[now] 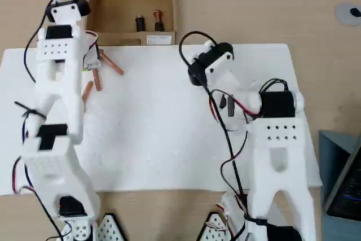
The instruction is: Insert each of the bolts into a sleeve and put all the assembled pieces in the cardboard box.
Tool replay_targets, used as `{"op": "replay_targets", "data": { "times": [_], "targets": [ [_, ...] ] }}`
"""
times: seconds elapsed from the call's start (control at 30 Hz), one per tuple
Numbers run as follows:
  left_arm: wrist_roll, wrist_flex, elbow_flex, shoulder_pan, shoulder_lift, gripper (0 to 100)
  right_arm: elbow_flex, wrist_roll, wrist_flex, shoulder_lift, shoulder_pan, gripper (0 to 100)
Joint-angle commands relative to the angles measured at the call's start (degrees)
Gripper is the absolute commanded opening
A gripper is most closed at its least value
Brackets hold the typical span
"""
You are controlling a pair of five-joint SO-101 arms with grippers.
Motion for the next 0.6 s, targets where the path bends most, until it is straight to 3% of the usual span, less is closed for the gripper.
{"op": "replay_targets", "data": {
  "times": [0.0,0.2,0.33,0.57],
  "targets": [
    [-0.18,5.27,-13.89,0.79,5.67,8,0.48,0.62,-1.41,-2.15,0.92,1.0],
    [-0.26,11.60,-29.80,0.70,17.27,9,0.92,0.62,-2.46,-2.07,0.84,1.0],
    [-0.26,13.19,-37.19,0.53,23.60,15,1.01,0.62,-2.99,-2.07,0.84,1.0],
    [-0.26,12.92,-41.67,0.26,30.46,15,1.10,0.62,-2.99,-2.07,0.84,1.0]
  ]
}}
